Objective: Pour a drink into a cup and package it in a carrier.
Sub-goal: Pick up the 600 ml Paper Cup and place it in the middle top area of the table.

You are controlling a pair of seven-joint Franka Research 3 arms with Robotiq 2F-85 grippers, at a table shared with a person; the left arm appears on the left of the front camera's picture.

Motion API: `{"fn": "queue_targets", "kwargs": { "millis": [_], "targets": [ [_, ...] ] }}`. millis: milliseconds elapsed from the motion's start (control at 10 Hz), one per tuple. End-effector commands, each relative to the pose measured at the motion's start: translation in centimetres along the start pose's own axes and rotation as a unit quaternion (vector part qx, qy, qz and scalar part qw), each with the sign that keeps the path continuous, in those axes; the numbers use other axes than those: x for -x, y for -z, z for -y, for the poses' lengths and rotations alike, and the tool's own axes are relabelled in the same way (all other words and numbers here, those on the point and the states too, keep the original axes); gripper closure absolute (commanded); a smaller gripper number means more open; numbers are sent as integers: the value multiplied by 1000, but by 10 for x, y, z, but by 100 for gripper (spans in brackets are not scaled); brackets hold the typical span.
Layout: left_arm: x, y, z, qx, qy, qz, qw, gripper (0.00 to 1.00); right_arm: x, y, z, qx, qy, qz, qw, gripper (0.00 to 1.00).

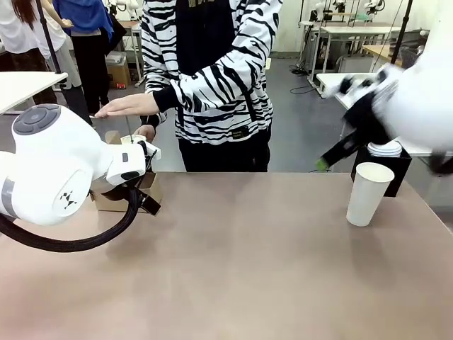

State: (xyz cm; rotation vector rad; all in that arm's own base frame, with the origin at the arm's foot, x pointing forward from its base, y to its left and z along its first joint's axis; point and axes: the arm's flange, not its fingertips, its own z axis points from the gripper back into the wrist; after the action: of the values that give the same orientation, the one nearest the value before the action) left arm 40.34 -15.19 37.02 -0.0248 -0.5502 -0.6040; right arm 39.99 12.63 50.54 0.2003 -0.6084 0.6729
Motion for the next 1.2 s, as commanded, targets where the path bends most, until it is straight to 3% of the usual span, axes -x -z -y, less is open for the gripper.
{"fn": "queue_targets", "kwargs": {
  "millis": [0,200,300,500,600,700,1100],
  "targets": [
    [0,0,0,0,0,0,1000,0,27,-66,65,-81,-43,53,994,0],
    [0,0,0,0,0,0,1000,0,87,-95,135,-124,-88,121,981,0],
    [0,0,0,0,0,0,1000,0,117,-95,164,-144,-131,183,964,0],
    [0,0,0,0,0,0,1000,0,154,-62,203,-192,-120,242,943,0],
    [0,0,0,0,0,0,1000,0,148,-50,197,-191,-83,234,950,0],
    [0,0,0,0,0,0,1000,0,165,-94,186,-139,-112,222,959,0],
    [0,0,0,0,0,0,1000,0,167,-81,188,-150,-100,221,959,0]
  ]
}}
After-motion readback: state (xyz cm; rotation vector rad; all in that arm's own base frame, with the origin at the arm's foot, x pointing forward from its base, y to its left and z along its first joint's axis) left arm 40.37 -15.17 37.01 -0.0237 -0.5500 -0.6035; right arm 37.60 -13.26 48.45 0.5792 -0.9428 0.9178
